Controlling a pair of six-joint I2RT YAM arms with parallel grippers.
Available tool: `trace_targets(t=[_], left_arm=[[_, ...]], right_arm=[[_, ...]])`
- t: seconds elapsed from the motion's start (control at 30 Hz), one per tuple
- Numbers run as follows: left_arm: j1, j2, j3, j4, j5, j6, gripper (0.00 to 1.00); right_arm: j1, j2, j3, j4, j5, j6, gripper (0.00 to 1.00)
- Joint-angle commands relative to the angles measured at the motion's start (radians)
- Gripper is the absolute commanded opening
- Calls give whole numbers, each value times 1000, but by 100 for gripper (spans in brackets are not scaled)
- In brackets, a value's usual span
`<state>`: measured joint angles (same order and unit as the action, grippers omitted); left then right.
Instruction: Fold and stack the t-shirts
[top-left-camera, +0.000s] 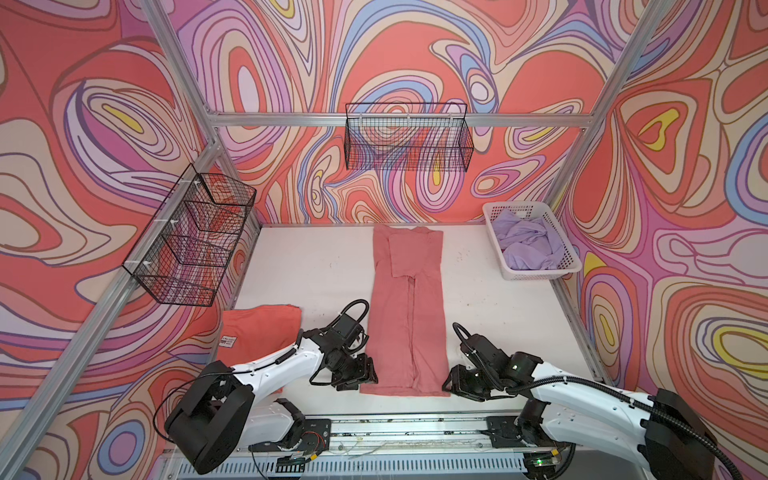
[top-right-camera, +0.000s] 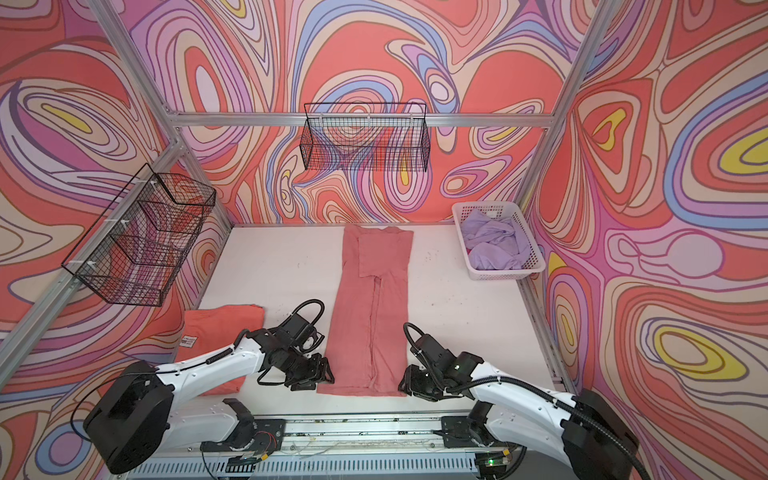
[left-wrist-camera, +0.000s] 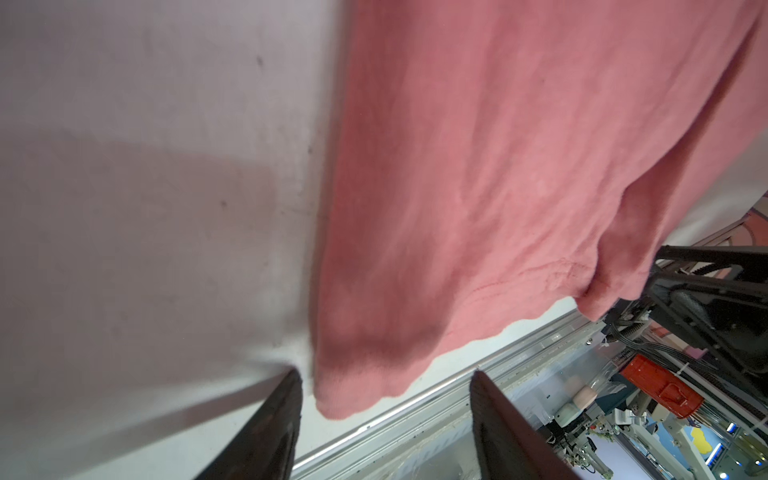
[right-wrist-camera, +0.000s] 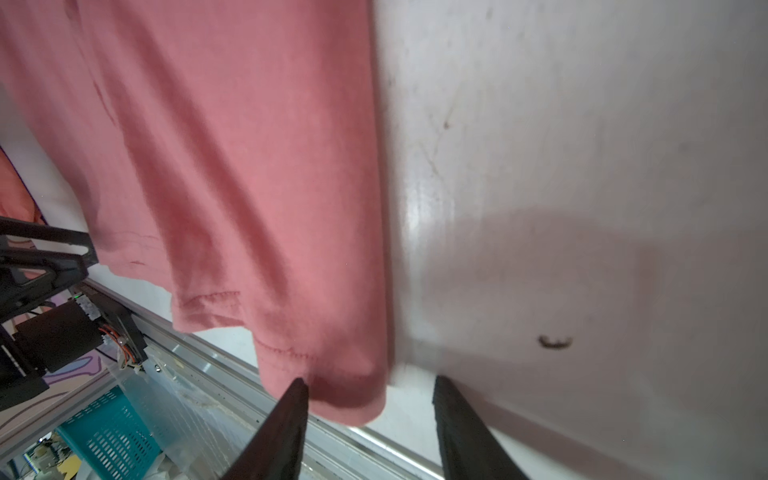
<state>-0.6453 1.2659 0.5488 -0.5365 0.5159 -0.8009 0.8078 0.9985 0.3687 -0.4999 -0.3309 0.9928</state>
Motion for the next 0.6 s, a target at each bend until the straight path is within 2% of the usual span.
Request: trace_targets(t=[0.0,0.1,0.17,0.33,0.57], left_arm=[[-12,10,-12,30,-1,-29,65],[-16,13,-12,29,-3,-27,63],[-16,13,-17,29,-4,-23,62],[-20,26,-23,48,11,-18,53],[-27,11,-20,21,13,2,51]], right_arm=[[12,38,-36,35,-5,34,46],[12,51,-28,16,8,28,31],[12,30,-33,4,16,38,26],[12,-17,-46,-23,23,55,4],[12,-7,-31,-20,27,53,0]])
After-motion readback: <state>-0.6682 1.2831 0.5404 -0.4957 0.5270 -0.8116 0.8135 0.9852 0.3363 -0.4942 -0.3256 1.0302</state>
